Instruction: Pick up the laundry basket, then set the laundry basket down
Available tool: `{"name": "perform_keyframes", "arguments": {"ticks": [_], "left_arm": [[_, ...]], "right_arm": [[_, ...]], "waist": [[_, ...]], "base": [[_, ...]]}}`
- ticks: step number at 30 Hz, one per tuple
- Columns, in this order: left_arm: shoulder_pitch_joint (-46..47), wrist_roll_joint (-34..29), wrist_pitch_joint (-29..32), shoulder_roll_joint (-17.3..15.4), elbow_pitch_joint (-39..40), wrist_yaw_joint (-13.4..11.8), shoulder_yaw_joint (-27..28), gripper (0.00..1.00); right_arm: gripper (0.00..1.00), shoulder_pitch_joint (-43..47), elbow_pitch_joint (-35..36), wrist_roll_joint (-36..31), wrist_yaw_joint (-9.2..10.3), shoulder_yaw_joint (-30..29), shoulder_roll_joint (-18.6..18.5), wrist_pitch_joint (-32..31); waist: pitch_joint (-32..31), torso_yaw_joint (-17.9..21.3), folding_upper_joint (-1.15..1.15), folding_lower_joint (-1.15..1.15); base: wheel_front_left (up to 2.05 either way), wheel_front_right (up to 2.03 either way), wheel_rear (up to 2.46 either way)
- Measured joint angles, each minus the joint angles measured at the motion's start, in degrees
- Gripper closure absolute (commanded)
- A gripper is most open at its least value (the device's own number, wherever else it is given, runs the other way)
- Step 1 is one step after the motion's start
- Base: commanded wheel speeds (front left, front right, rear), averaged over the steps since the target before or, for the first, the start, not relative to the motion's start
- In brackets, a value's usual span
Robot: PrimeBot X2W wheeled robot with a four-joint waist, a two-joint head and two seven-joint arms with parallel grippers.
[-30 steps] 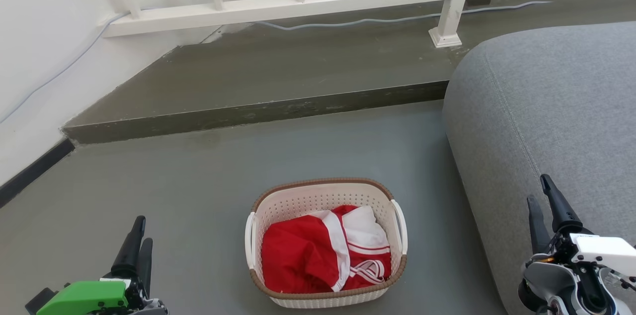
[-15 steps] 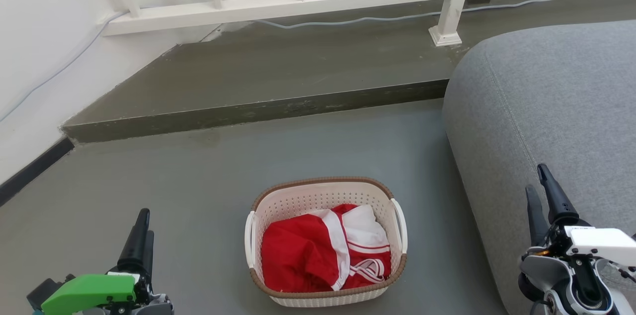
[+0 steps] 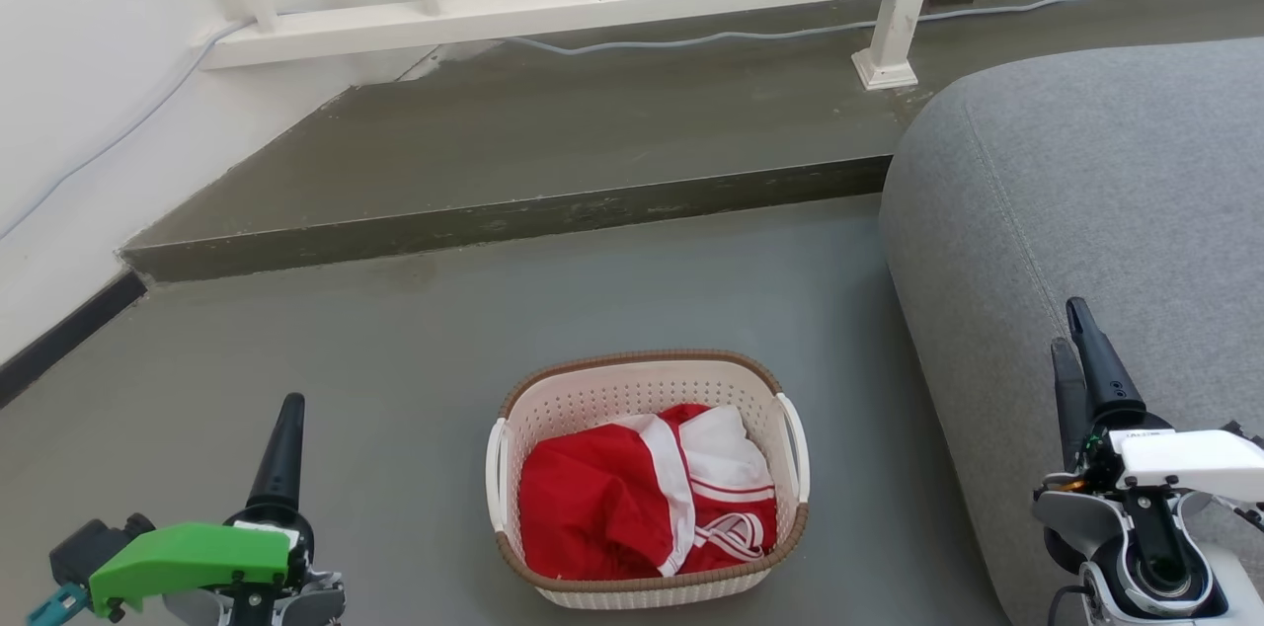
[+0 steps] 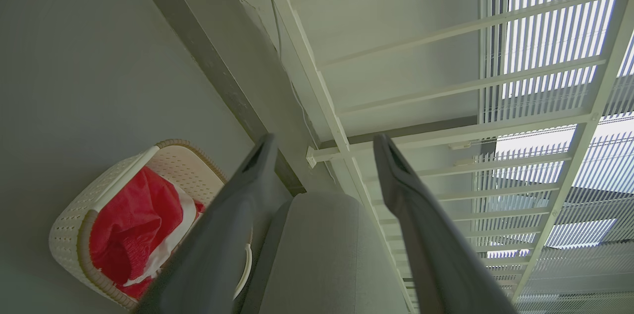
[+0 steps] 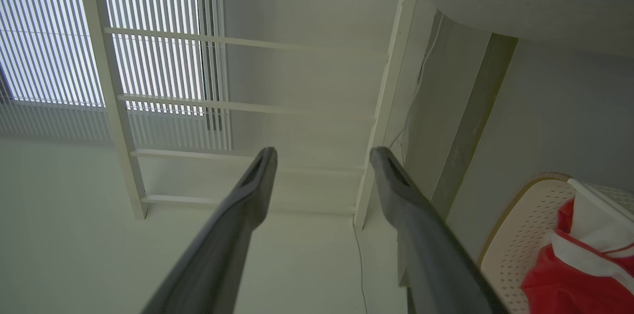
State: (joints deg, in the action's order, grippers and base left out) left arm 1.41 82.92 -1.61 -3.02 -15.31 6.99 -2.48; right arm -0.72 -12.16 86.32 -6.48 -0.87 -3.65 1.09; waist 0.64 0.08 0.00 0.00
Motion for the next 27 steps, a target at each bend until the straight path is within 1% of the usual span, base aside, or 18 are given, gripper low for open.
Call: {"name": "perform_keyframes", "arguments": {"ticks": [5, 17, 18, 27], "left_arm": [[0.2, -3.5, -0.8, -0.2, 0.4, 0.0, -1.0, 0.0], [1.3, -13.9, -3.0, -0.2, 2.0, 0.0, -1.1, 0.0], [1.3, -16.0, -3.2, -0.3, 2.5, 0.0, -1.3, 0.0], [2.2, -26.3, -4.6, -1.1, 3.2, 0.0, -2.2, 0.0]], "right_arm": [[0.0, -0.1, 0.7, -2.6, -0.01, 1.4, -0.5, 1.0], [0.0, -1.2, 2.0, -8.9, -0.03, 3.5, -1.8, 3.4], [0.0, -1.3, 2.3, -10.4, -0.04, 4.0, -2.3, 3.9], [0.0, -2.0, 2.8, -17.8, -0.04, 5.1, -3.6, 5.5]], "waist": [[0.0, 0.0, 0.0, 0.0], [0.1, 0.0, 0.0, 0.0], [0.2, 0.0, 0.0, 0.0], [0.2, 0.1, 0.0, 0.0]], "base": [[0.0, 0.0, 0.0], [0.0, 0.0, 0.0], [0.0, 0.0, 0.0], [0.0, 0.0, 0.0]]}}
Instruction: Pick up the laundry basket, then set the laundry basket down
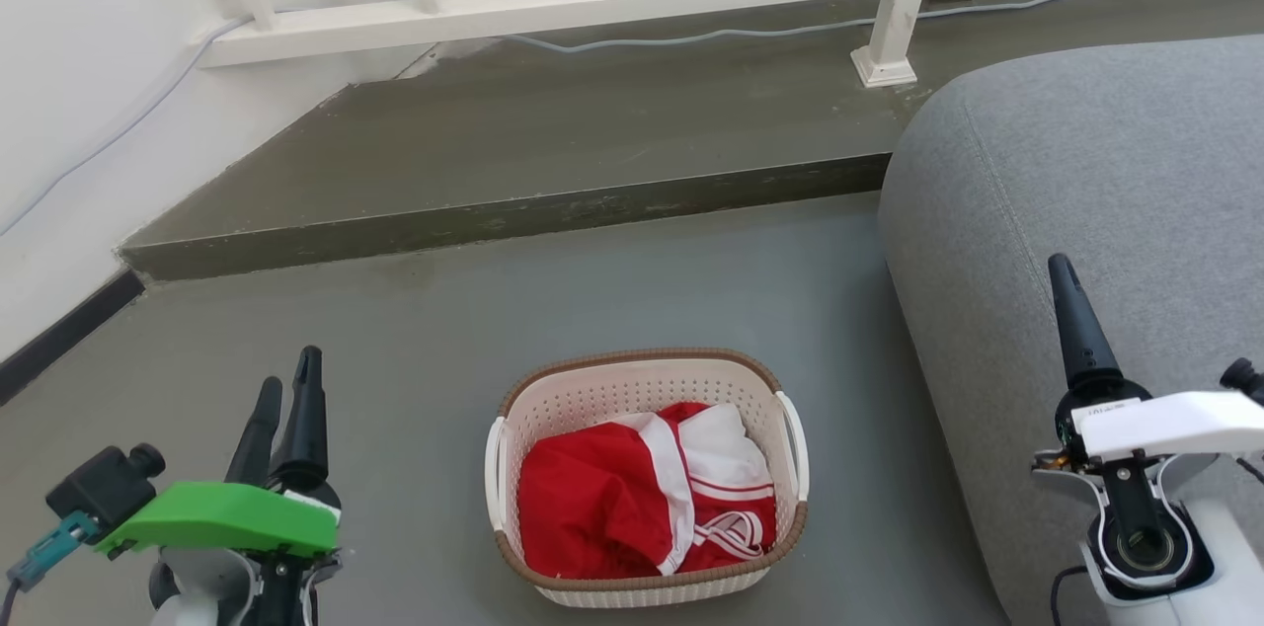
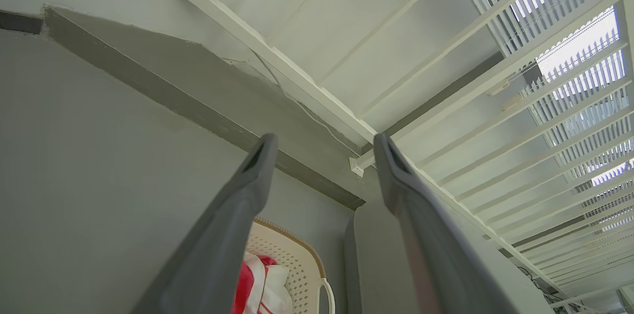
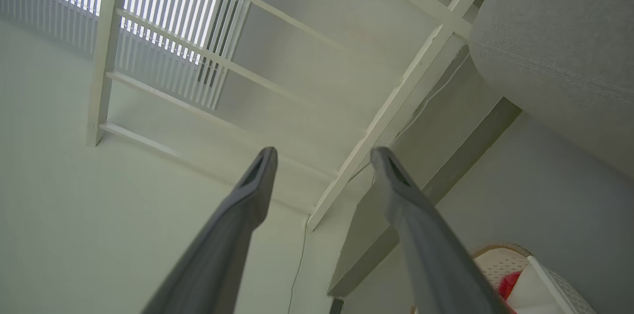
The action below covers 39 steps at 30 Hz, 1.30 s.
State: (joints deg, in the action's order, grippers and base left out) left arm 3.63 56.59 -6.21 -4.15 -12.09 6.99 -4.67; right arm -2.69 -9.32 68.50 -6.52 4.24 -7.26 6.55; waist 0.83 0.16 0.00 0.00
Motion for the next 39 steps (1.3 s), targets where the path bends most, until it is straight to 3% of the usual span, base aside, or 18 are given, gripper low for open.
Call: {"name": "perform_keyframes", "arguments": {"ticks": [8, 22, 39], "left_arm": [[0.0, -9.0, -1.5, 0.0, 0.5, -0.1, -1.8, 0.0], [0.3, -23.6, -3.6, -0.1, 1.2, -2.5, -3.3, 0.0], [1.4, -35.5, -6.5, 0.4, 1.5, -3.7, -4.7, 0.0]], "right_arm": [[0.0, -0.6, 0.9, -7.8, -0.01, -1.0, 0.1, 1.1], [0.0, -1.5, 1.5, -25.9, 0.64, 0.2, -0.7, 3.6], [0.0, -1.6, 1.1, -38.5, 1.59, 2.3, 0.4, 6.1]], "waist": [[0.1, 0.1, 0.0, 0.0], [0.2, 0.4, 0.0, 0.0], [0.4, 0.5, 0.0, 0.0]], "base": [[0.0, 0.0, 0.0], [0.0, 0.0, 0.0], [0.0, 0.0, 0.0]]}}
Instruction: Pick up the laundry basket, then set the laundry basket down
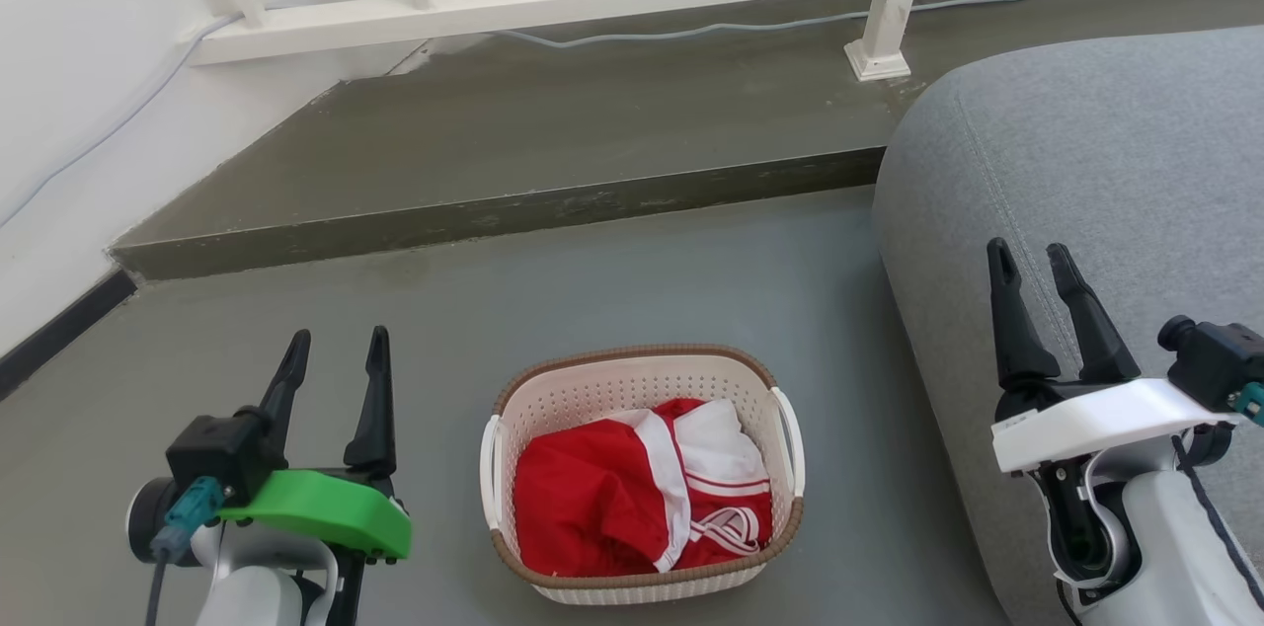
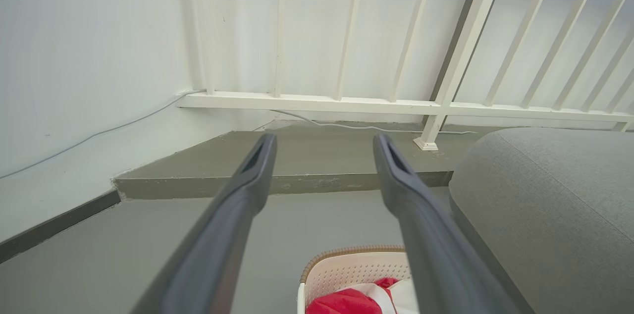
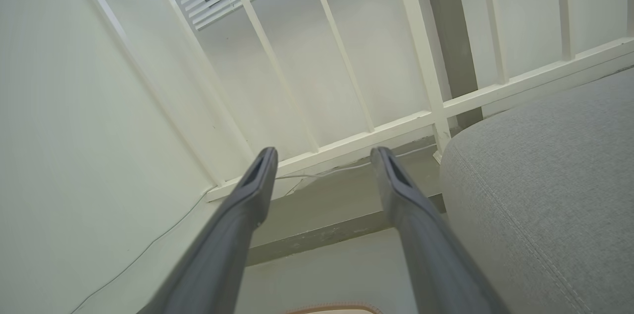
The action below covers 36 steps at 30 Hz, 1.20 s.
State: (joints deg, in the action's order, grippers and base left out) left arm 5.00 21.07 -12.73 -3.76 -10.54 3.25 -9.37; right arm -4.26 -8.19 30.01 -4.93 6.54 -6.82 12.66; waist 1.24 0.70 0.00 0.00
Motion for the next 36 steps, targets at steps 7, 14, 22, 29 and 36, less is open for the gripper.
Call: {"name": "perform_keyframes", "arguments": {"ticks": [7, 14, 22, 29, 36], "left_arm": [[0.5, -5.3, -1.2, 0.5, 0.3, -0.3, -0.3, 0.0], [0.9, -7.6, -1.7, 0.7, 0.7, -0.3, -0.4, 0.0], [0.9, -7.7, -1.7, 0.8, 0.7, -0.3, -0.1, 0.0], [0.9, -7.7, -1.7, 0.9, 0.6, -0.3, 0.0, 0.0], [0.9, -8.2, -1.7, 0.9, 0.6, -0.3, 0.2, 0.0]], "right_arm": [[0.0, -0.3, 0.0, -5.4, -0.01, 0.5, 0.5, 1.1], [0.0, -0.6, -0.2, -7.0, -0.01, 0.2, 1.2, 1.5], [0.0, -1.1, -1.1, -7.4, -0.03, -0.6, 1.4, 1.8], [0.0, -1.1, -1.8, -8.9, -0.09, -0.7, 1.5, 1.8], [0.0, -1.1, -2.9, -9.4, -0.18, -0.8, 1.6, 1.8]], "waist": [[0.2, 0.0, 0.0, 0.0], [0.4, -0.1, 0.0, 0.0], [0.6, -0.1, 0.0, 0.0], [0.6, -0.1, 0.0, 0.0], [0.7, -0.1, 0.0, 0.0]], "base": [[0.0, 0.0, 0.0], [0.0, 0.0, 0.0], [0.0, 0.0, 0.0], [0.0, 0.0, 0.0], [0.0, 0.0, 0.0]]}}
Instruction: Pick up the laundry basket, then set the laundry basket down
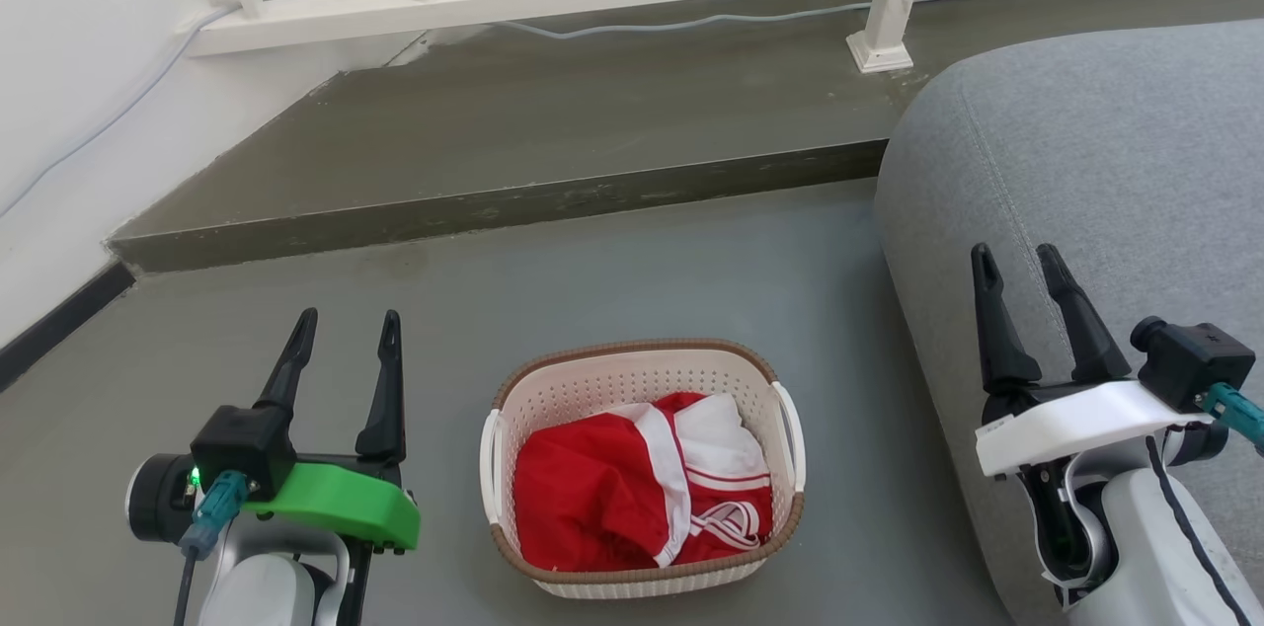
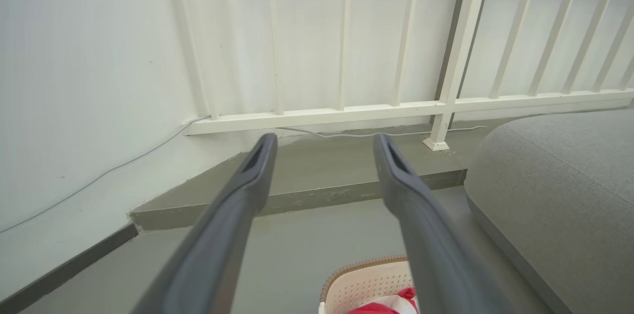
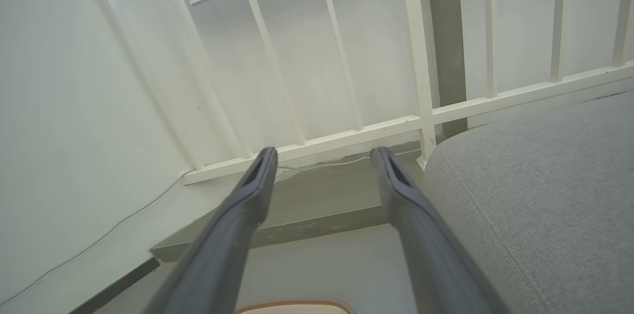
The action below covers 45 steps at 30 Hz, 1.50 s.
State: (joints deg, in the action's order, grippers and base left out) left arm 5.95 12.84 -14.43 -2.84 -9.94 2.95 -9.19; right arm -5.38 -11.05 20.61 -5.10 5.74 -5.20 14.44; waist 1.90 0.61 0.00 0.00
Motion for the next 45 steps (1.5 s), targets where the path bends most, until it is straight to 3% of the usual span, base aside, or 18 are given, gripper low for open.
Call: {"name": "perform_keyframes", "arguments": {"ticks": [18, 45], "left_arm": [[1.5, 0.0, 0.0, 0.2, 1.4, 0.6, 0.2, 0.0], [10.8, -0.5, 0.0, 0.4, -0.5, 0.6, 1.2, 0.0]], "right_arm": [[0.0, -0.2, -2.2, -0.1, -0.87, 0.3, 1.0, 0.0], [0.0, -10.0, -3.8, 0.5, -1.43, 1.2, 1.6, 0.0]], "waist": [[4.4, 0.6, 0.0, 0.0], [19.4, 3.1, 0.0, -0.01]], "base": [[0.0, 0.0, 0.0], [0.0, 0.0, 0.0]]}}
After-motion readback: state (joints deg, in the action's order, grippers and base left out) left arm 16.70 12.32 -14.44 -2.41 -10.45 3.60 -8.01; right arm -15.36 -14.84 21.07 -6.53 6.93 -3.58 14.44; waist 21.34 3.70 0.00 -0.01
